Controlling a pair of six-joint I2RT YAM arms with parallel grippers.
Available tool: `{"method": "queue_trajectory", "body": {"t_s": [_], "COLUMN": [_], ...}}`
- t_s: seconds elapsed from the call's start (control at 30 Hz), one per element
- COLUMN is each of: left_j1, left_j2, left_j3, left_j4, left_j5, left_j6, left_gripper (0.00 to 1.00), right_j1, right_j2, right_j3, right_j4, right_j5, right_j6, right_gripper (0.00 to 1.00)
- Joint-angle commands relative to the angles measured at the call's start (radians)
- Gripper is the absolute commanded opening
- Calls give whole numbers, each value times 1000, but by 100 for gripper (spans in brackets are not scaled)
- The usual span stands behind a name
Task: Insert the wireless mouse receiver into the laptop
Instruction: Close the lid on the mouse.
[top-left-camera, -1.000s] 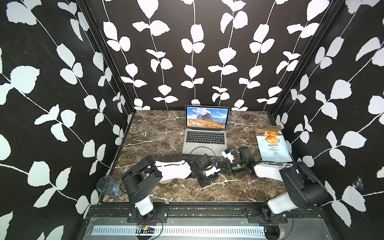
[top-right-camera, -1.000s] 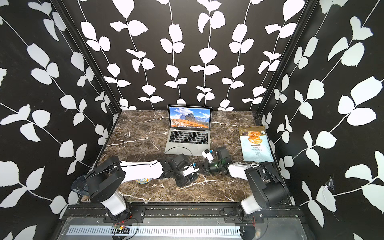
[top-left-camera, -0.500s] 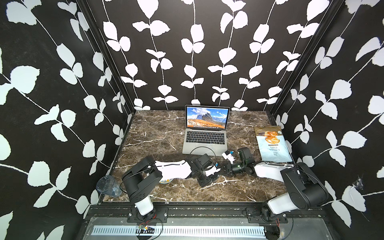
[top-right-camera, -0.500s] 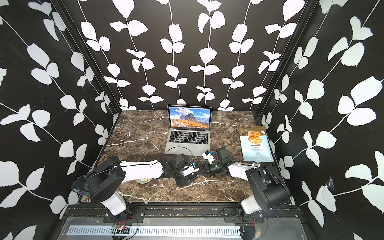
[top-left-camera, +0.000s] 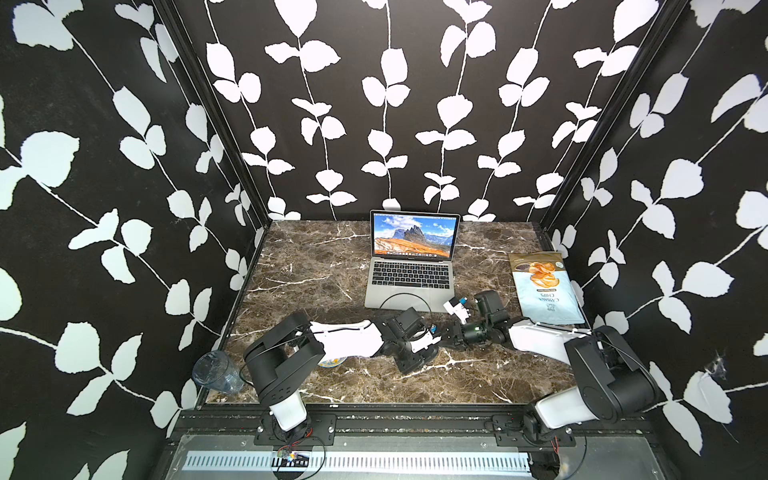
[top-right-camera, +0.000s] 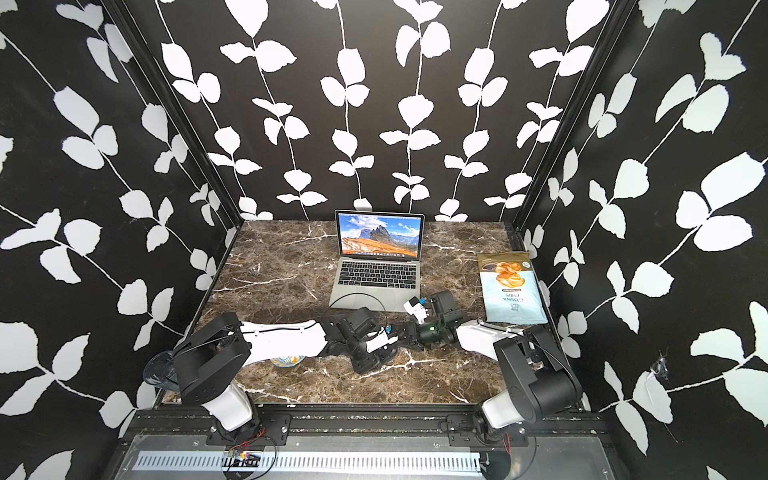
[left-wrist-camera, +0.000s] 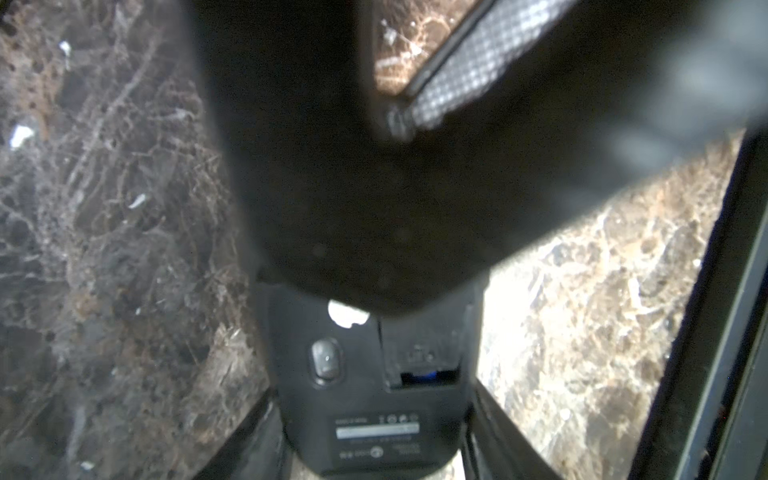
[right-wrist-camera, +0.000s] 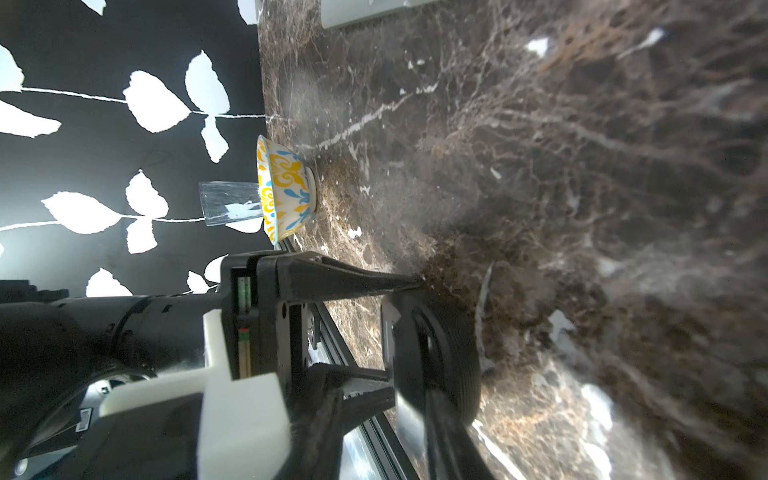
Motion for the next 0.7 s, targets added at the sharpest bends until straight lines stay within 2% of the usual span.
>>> {"method": "queue_trajectory", "body": {"t_s": [0.0,0.13,0.23,0.3,0.43,0.67], "left_j1": [-7,-7,-7,-7,-7,-7], "left_j2": [64,64,63,63,65,74], "left_j3": [-32,-31,-31,-32,-31,-27], "left_j4": [-102,-104,-105,-104,-105,-110], "left_j5": [23,22,24,23,24,25], "left_j6": [-10,-10,-8,-8,-9,-11], "left_gripper": [32,32,32,32,32,31], "right_j1": [-6,-15,-14,-8,8,10], "right_j2": [-31,-70,-66,-50,-26,-123], "right_j3": [33,54,62,58,51,46], "right_j4": [-61,-165,-209,-219,-188,-211], "right_j5": [23,79,99,99,92,206], "right_j6": [-57,-116,-151,-163,-152,-158], "right_gripper": [35,39,56,58,58,45]}}
